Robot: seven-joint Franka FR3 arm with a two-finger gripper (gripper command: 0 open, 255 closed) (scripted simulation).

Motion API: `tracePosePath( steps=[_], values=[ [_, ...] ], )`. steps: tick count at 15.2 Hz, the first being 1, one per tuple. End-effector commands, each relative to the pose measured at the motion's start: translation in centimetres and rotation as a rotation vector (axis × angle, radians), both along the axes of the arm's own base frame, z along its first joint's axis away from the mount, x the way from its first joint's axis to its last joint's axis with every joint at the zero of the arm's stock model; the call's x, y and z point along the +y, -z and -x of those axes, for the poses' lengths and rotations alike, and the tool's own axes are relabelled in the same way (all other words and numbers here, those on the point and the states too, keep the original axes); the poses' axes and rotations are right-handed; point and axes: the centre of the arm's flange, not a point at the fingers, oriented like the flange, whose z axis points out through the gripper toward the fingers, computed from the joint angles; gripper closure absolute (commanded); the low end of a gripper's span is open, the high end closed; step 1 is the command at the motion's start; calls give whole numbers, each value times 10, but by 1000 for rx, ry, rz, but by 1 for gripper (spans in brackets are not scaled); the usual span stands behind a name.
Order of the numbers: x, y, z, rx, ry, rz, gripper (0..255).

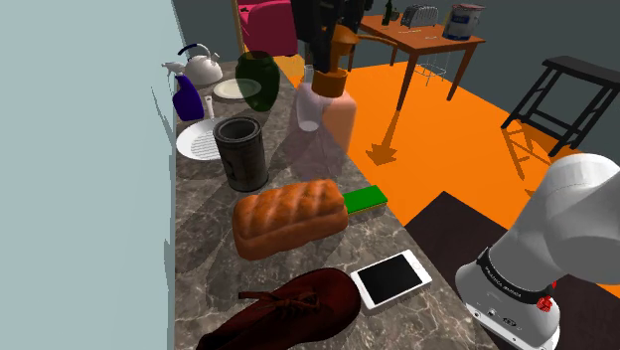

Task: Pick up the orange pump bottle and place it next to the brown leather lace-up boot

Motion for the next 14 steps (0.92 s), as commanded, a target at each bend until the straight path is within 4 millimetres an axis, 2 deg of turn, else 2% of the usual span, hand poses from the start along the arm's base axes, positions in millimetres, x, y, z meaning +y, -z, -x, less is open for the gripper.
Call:
tracePosePath(
  steps=[1, 14],
  values=[
    [17, 1, 23, 0, 1, 0, 255],
    [120, 1, 160, 0, 1, 0, 255]
  ],
)
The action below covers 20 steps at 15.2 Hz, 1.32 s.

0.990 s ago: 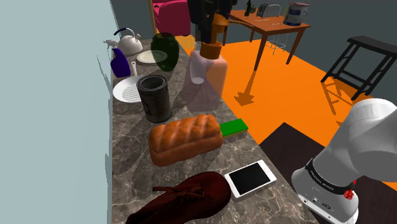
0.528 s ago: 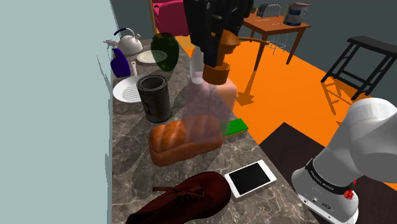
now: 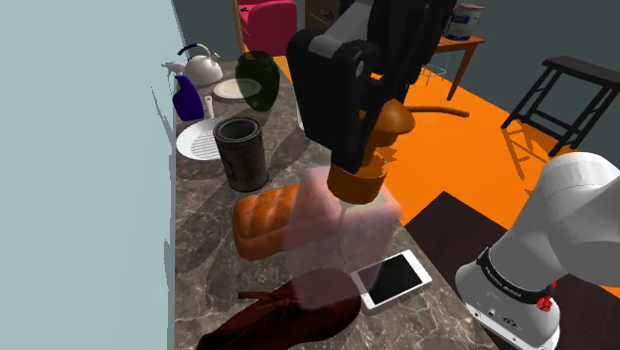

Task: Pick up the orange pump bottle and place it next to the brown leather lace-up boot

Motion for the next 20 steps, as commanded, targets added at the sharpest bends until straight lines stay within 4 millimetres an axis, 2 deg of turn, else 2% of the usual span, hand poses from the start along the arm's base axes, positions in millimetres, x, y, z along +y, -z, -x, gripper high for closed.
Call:
tracePosePath(
  steps=[1, 9, 10, 20],
  values=[
    [19, 0, 23, 0, 1, 0, 255],
    [82, -1, 107, 0, 1, 0, 255],
    [94, -1, 123, 0, 1, 0, 255],
    [94, 52, 123, 0, 1, 0, 255]
  ],
)
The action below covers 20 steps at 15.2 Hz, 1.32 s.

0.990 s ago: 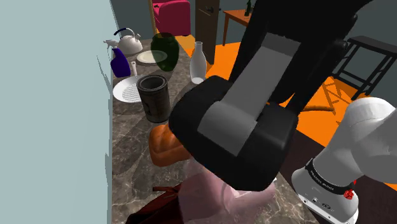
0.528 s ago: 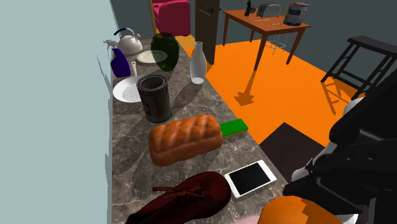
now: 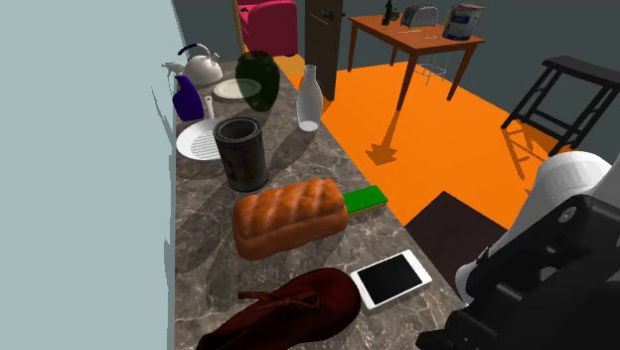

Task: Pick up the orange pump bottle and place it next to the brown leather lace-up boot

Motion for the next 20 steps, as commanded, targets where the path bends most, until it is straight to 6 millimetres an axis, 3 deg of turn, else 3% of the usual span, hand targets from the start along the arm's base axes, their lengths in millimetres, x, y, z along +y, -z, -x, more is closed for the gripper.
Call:
tracePosePath(
  steps=[1, 20],
  values=[
    [-1, 10, 0, 0, 0, -1, 255],
    [-1, 111, 0, 0, 0, -1, 255]
  ],
)
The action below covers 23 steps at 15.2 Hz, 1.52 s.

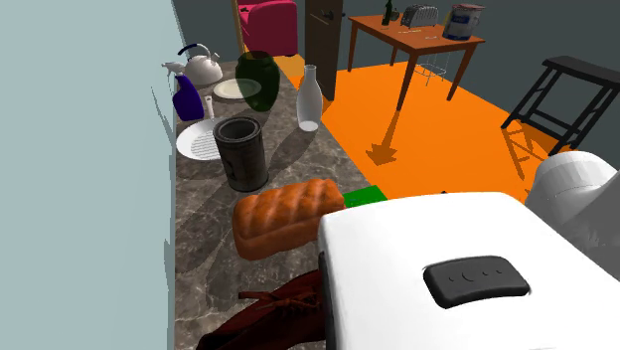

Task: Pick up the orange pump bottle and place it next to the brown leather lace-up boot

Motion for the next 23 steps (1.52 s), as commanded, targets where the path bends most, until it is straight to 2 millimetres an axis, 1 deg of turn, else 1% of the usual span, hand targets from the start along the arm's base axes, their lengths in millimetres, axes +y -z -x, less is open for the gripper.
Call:
tracePosePath(
  steps=[1, 23],
  values=[
    [0, 11, 1, 0, 0, 0, 255],
    [0, 127, 1, 0, 0, 0, 255]
  ],
)
